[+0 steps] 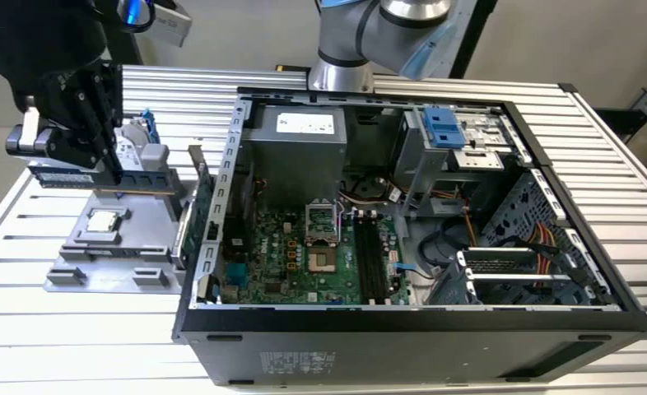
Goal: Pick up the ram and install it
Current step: 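Pick up the ram and move it above insertion slot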
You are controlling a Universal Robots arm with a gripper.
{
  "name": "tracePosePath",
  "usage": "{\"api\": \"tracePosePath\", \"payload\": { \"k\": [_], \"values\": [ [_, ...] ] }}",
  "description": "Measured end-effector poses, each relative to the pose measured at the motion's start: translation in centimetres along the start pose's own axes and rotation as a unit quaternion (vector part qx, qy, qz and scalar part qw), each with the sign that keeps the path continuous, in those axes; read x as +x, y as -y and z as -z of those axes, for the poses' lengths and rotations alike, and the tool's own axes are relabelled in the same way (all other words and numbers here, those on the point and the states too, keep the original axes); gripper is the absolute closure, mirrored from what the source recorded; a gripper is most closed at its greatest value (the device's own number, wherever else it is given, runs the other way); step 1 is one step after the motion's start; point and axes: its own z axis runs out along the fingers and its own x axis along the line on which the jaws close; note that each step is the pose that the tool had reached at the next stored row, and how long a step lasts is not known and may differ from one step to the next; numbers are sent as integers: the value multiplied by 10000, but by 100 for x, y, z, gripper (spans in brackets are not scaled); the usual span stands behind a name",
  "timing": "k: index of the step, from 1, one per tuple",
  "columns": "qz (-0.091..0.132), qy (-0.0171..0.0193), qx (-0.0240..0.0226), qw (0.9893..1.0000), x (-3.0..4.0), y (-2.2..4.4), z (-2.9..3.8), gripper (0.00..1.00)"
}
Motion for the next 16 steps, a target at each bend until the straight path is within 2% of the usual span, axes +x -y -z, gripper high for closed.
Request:
{"api": "tracePosePath", "payload": {
  "k": [16],
  "values": [
    [0, -1, -13, 10000, -19, 335, 7, 100]
  ]
}}
